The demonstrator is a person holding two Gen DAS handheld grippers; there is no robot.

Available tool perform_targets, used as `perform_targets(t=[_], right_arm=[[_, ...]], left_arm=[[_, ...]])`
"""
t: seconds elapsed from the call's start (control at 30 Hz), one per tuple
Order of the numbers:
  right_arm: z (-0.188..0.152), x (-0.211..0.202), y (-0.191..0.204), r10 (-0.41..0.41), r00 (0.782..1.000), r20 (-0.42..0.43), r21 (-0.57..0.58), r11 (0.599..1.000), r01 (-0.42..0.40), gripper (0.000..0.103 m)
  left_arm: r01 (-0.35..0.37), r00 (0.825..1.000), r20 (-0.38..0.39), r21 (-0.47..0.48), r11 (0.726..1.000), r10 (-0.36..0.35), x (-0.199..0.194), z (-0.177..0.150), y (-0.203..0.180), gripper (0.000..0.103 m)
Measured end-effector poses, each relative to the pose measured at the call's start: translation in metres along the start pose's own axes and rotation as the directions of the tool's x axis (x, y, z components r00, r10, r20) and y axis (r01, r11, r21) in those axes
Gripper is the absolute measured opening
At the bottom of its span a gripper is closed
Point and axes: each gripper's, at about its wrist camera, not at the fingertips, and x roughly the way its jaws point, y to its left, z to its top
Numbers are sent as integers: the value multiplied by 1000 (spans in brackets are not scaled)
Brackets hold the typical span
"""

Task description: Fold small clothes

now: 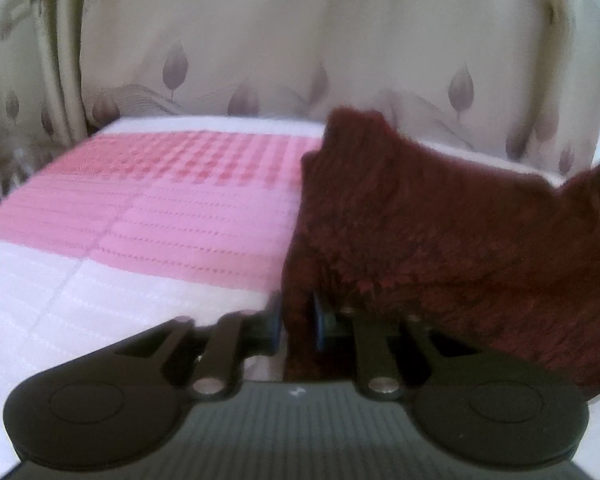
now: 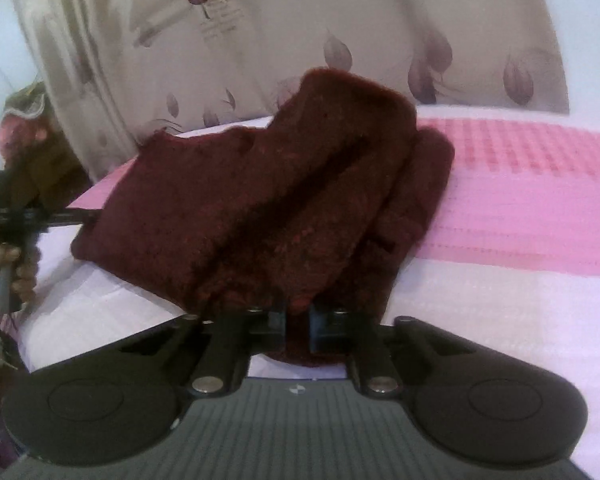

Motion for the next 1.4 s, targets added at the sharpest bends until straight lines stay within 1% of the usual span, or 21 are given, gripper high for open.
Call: perform_targets(t=[0.07, 0.13, 0.2, 0.23, 0.3, 0.37, 0.4, 0.47, 0.5, 0.53, 0.6, 0.7, 0.8, 0.87, 1.0, 1.03, 1.07, 1.2, 1.27, 1.33, 1.4], right_arm=[[4, -24, -6, -22, 999, 41, -20, 1000, 22, 10], [-5, -28, -25, -42, 999, 1, 21, 999, 42, 8], [-23, -17, -37, -25, 997, -67, 76, 997, 30, 7], [-32, -15, -41, -8, 997, -71, 102, 995, 16, 7], [-37, -18, -46, 15, 1000, -27, 165, 986, -10, 7], [-34, -21, -44, 36, 999, 7, 174, 984, -37, 9], [-32, -21, -44, 40, 999, 13, 185, 982, -42, 11], [-24, -22, -44, 46, 999, 9, 188, 981, -46, 21], [-17, -29, -43, 13, 999, 31, 166, 986, -18, 33], [-10, -34, -42, -6, 998, 66, 144, 990, -4, 39], [6, -36, -44, -10, 994, 109, 126, 992, -4, 39], [35, -17, -43, -62, 992, 113, 59, 997, 55, 39], [58, 21, -48, -100, 991, 90, 8, 995, 100, 39], [65, 47, -54, -121, 991, 61, 3, 993, 121, 39], [68, 92, -60, -112, 994, 2, 16, 994, 112, 41], [66, 92, -60, -118, 993, 4, 19, 993, 118, 33], [66, 89, -59, -142, 990, 15, 14, 990, 142, 10], [62, 68, -73, -238, 970, 50, 54, 970, 236, 7], [57, 63, -86, -204, 978, 41, 111, 974, 198, 6], [57, 63, -83, -211, 977, 41, 99, 973, 206, 6], [61, 65, -88, -178, 983, 31, 148, 974, 172, 7]], left_arm=[[-7, 1000, 2, 21, 1000, 7, 1, -1, -4, 16], [0, 1000, 2, 8, 1000, 0, 3, 0, -2, 16], [14, 1000, 2, -13, 1000, -14, 4, 0, 3, 16], [18, 1000, 7, -12, 1000, -18, 3, -1, 4, 16], [7, 1000, 23, 20, 1000, -7, 1, -3, 1, 16], [0, 999, 37, 48, 999, -1, -6, -3, -5, 17], [-6, 999, 51, 55, 998, 3, -10, -2, -6, 17], [-12, 997, 75, 54, 998, 8, -20, 1, -6, 20], [-3, 996, 87, 38, 999, 0, -26, 3, -5, 23], [10, 994, 106, 19, 1000, -12, -32, 5, -4, 26], [13, 991, 136, 11, 1000, -14, -39, 9, -7, 27], [53, 986, 158, 27, 998, -57, -41, 18, -16, 27], [60, 983, 170, 41, 997, -66, -35, 26, -27, 27], [78, 985, 153, 38, 996, -83, -23, 30, -31, 28], [59, 994, 94, 24, 998, -61, 7, 31, -32, 28], [68, 993, 99, 11, 998, -69, 10, 30, -30, 28], [72, 991, 109, 5, 997, -72, 11, 30, -29, 29], [72, 989, 125, 32, 997, -75, 15, 26, -28, 30], [69, 989, 131, 39, 997, -73, 16, 26, -28, 30], [65, 988, 134, 39, 997, -70, 16, 27, -28, 31], [69, 989, 131, 24, 997, -72, 13, 29, -27, 31]])
